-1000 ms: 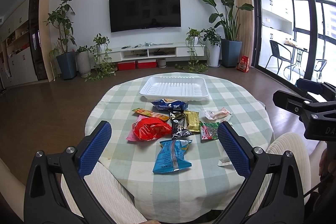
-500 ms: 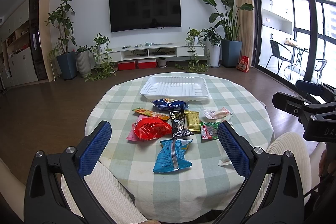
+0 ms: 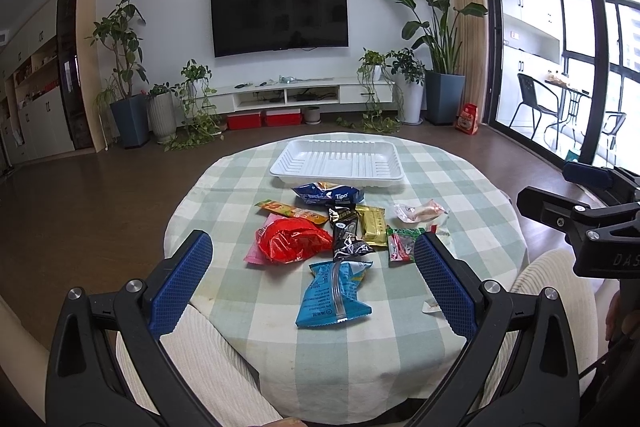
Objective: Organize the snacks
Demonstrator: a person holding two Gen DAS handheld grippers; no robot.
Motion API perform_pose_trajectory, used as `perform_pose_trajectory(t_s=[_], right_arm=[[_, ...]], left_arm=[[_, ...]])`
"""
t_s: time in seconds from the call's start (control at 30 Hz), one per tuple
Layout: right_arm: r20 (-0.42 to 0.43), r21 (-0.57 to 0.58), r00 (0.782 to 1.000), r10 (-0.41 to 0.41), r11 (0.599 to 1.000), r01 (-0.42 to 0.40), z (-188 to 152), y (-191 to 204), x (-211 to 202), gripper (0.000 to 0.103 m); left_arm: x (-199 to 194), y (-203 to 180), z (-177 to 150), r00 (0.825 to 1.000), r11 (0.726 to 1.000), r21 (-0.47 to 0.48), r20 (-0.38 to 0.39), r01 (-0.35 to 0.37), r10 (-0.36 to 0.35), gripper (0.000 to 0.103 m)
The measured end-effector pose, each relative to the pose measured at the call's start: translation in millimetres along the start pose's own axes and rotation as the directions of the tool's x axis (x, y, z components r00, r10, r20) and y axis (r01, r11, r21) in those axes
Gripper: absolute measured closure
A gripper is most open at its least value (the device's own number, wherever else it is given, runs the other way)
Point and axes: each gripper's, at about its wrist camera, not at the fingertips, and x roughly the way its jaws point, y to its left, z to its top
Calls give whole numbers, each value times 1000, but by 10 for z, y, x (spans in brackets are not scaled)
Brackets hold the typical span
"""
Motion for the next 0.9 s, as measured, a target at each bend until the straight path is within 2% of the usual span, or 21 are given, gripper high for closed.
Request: perform_pose_trajectory(t_s=[0.27,0.37,0.5,0.7,0.9], right_arm=[[-72,6,997,-1,1000,1,-114,-41,158,0],[-128,9,992,-8,1000,9,-186,-68,304,0],[-205,22,979,-3,1000,8,-285,-102,591,0],[-277,16,961,-7,1000,12,-434,-102,1005,0],[-372,40,928,19,999,-4,-574,-126,1394,0]], left_arm=[[306,50,-120,998,1000,-1,-56,-23,23,1],[444,71,-182,995,999,2,-92,-35,35,1],[650,116,-287,988,999,3,-146,-47,47,1],[1071,192,-481,972,998,7,-225,-64,64,1],[1446,262,-647,952,998,-2,-298,-65,61,1]])
